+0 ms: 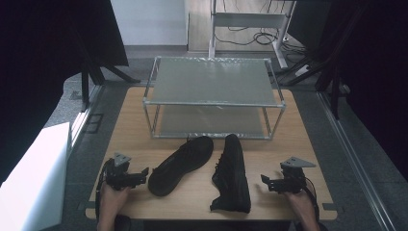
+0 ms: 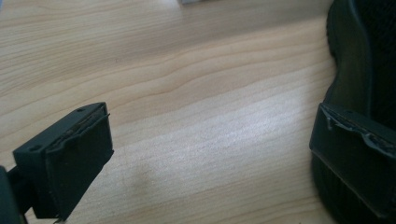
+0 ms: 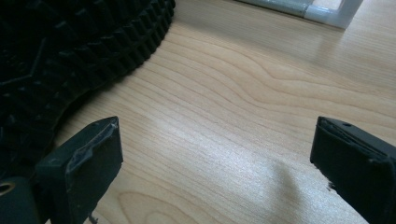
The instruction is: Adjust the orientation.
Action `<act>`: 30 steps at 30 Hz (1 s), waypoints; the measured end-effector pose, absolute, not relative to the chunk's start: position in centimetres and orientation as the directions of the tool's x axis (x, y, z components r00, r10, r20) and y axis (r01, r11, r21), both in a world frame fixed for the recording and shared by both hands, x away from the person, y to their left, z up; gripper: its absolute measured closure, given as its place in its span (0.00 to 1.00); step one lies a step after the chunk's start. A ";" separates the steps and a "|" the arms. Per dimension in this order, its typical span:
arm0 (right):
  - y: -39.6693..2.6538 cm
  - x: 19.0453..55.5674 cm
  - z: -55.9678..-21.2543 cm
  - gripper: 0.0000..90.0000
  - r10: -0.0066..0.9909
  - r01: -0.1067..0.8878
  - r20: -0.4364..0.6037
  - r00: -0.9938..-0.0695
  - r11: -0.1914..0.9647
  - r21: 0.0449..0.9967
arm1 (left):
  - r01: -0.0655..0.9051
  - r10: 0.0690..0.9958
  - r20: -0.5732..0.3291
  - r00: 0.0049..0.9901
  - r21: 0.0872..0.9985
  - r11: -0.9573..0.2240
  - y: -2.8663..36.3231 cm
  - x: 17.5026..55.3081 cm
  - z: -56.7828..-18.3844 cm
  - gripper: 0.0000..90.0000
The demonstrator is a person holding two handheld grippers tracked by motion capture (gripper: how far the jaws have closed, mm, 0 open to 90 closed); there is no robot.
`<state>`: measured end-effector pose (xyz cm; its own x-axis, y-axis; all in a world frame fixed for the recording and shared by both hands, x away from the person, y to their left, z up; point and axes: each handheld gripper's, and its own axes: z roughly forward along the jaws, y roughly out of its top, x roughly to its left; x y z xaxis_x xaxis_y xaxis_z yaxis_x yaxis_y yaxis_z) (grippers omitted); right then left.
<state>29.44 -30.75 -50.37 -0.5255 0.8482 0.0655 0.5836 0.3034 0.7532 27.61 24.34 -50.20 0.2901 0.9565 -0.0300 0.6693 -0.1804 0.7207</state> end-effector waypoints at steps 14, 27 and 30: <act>-30.6 29.5 -50.5 0.05 0.839 0.590 0.086 -0.537 0.301 0.749 | 0.679 0.967 -0.048 0.251 0.721 -0.140 24.6 27.9 -49.6 0.00; -30.4 29.6 -50.6 0.06 0.837 0.593 0.096 -0.539 0.296 0.749 | 0.694 0.967 -0.013 0.254 0.699 -0.173 24.9 28.8 -50.5 0.00; -30.4 29.7 -50.6 0.06 0.835 0.594 0.100 -0.541 0.296 0.748 | 0.691 0.962 0.007 0.273 0.694 -0.201 24.4 28.9 -50.7 0.00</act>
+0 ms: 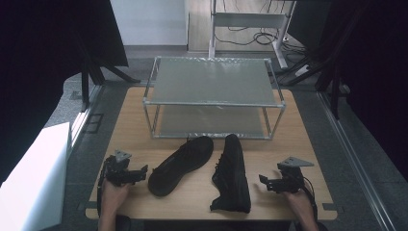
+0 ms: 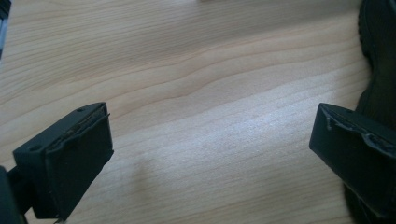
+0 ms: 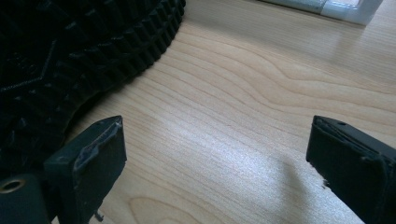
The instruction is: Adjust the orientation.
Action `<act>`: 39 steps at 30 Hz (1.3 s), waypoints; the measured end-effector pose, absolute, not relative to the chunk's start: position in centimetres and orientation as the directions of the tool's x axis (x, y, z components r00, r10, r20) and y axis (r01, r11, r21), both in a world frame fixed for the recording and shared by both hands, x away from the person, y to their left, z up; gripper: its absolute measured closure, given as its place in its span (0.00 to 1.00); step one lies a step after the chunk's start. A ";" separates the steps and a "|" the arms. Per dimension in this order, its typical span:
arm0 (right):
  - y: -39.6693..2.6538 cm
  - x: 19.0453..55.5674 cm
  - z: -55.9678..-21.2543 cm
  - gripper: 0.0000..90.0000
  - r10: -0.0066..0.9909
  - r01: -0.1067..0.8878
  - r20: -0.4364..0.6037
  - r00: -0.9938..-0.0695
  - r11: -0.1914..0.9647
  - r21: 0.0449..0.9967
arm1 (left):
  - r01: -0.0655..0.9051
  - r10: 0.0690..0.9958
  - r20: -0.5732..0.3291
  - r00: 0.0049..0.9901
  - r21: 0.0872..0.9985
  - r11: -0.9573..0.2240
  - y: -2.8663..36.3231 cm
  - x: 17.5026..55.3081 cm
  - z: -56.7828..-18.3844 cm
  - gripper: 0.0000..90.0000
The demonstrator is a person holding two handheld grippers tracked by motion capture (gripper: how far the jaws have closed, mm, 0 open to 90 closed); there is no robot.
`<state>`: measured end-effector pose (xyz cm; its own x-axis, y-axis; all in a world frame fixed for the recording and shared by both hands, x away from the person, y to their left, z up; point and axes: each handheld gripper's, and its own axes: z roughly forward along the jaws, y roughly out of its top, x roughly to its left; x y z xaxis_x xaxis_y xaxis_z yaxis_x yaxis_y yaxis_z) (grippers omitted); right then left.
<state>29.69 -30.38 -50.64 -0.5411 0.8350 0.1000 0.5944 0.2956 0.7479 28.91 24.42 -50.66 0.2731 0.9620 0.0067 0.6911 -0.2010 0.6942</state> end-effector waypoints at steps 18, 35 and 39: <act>-30.5 29.7 -50.6 0.06 0.836 0.599 0.116 -0.536 0.280 0.751 | 0.671 0.908 0.048 0.416 0.658 -0.342 20.9 27.5 -50.7 0.00; -30.6 29.8 -50.6 0.06 0.836 0.601 0.123 -0.536 0.275 0.751 | 0.614 0.838 0.077 0.541 0.644 -0.456 16.4 26.2 -50.6 0.00; -30.6 29.9 -50.7 0.06 0.835 0.603 0.126 -0.536 0.274 0.750 | 0.602 0.810 0.091 0.579 0.623 -0.500 14.8 26.2 -51.1 0.00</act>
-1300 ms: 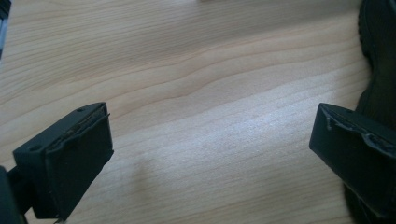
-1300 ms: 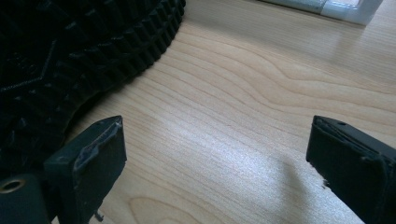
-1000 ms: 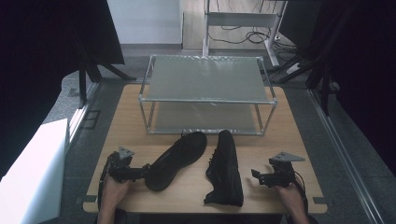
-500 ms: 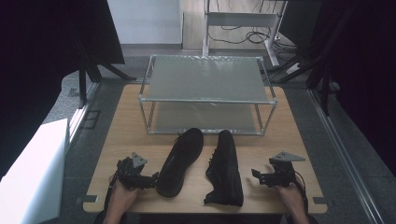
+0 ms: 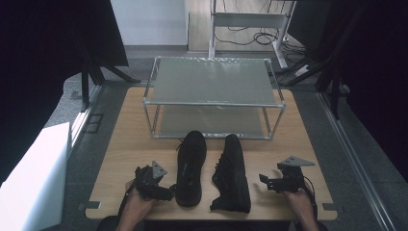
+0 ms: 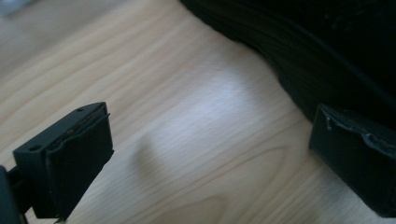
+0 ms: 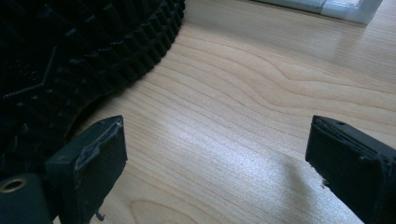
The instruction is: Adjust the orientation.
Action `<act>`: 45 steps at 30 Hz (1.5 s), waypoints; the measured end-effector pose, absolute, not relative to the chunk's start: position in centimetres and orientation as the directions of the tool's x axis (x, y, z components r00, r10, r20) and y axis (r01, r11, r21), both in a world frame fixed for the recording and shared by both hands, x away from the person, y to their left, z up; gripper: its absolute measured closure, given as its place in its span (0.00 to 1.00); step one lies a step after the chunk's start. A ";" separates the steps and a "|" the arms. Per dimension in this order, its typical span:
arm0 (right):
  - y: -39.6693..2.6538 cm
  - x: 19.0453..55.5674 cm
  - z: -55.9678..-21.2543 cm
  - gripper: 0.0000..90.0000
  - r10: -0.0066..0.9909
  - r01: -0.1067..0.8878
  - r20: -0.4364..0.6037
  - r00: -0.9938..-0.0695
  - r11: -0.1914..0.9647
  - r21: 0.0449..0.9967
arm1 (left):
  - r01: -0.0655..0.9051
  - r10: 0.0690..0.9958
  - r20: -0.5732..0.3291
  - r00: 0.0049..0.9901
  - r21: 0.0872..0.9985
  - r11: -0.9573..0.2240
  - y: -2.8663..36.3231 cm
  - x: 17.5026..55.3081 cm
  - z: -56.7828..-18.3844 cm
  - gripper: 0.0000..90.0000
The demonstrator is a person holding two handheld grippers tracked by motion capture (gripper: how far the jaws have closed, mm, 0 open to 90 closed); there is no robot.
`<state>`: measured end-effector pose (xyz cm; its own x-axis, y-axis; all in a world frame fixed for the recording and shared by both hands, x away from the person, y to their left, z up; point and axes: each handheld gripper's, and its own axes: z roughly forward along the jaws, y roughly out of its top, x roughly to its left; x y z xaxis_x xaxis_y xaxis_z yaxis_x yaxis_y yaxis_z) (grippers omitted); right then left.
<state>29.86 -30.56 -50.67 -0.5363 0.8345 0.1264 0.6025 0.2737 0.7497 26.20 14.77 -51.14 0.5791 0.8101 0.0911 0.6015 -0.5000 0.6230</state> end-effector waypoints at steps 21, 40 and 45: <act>-30.4 29.7 -49.5 0.03 0.828 0.586 0.140 -0.544 0.255 0.769 | 0.620 0.878 0.063 0.474 0.684 -0.384 17.5 26.6 -50.3 0.00; -26.8 30.3 -45.0 0.00 0.782 0.537 0.132 -0.609 0.284 0.794 | 0.649 0.903 0.012 0.429 0.691 -0.317 19.2 26.9 -50.5 0.00; -25.2 30.7 -44.4 0.00 0.767 0.525 0.125 -0.629 0.302 0.795 | 0.654 0.902 0.015 0.432 0.684 -0.324 19.2 26.9 -50.7 0.00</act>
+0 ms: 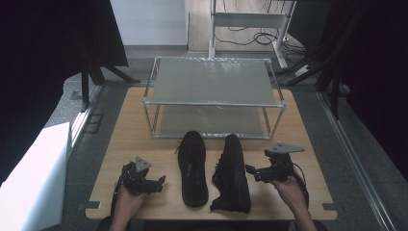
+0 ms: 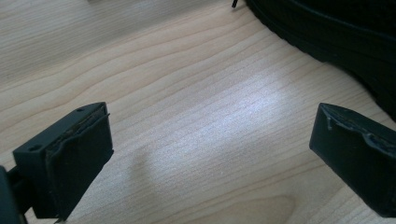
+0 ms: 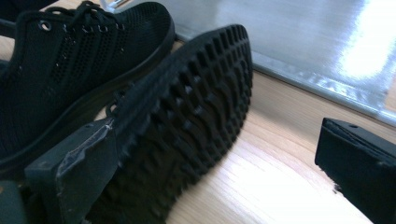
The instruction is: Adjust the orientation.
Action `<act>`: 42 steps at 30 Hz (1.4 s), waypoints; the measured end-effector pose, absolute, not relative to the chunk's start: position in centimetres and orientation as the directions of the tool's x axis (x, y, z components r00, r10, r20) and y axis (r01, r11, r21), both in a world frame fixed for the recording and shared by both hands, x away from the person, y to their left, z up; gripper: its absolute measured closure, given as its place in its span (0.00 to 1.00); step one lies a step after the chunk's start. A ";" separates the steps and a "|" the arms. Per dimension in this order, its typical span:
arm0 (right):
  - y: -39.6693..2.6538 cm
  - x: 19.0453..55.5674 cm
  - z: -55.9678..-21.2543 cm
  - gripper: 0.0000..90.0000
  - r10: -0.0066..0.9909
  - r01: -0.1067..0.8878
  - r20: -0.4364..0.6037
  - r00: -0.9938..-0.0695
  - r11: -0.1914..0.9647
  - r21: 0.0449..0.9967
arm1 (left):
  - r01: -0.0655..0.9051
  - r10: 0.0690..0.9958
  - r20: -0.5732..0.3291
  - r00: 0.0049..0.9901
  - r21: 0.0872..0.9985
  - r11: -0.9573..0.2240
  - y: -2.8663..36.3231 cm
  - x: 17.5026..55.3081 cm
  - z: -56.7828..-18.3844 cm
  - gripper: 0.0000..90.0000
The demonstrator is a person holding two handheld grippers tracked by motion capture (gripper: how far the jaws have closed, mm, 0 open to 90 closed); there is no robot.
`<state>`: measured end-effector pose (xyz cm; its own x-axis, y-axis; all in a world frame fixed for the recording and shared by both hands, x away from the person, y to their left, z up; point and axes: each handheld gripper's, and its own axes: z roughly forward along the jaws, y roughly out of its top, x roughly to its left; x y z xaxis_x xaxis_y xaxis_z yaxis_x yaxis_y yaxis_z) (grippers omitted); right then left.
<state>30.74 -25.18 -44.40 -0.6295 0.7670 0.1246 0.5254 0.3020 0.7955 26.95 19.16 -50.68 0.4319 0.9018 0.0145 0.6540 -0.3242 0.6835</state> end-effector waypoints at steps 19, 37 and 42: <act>-24.3 31.2 -44.8 0.00 0.793 0.537 0.083 -0.603 0.327 0.778 | 0.663 0.898 0.014 0.440 0.669 -0.336 19.0 27.0 -50.9 0.00; -29.2 30.2 -45.2 0.02 0.862 0.573 0.112 -0.495 0.227 0.787 | 0.667 0.895 0.019 0.445 0.661 -0.345 18.8 27.1 -51.0 0.00; -30.3 30.3 -45.6 0.03 0.864 0.599 0.149 -0.480 0.199 0.776 | 0.670 0.897 0.015 0.442 0.659 -0.342 18.8 27.1 -51.0 0.00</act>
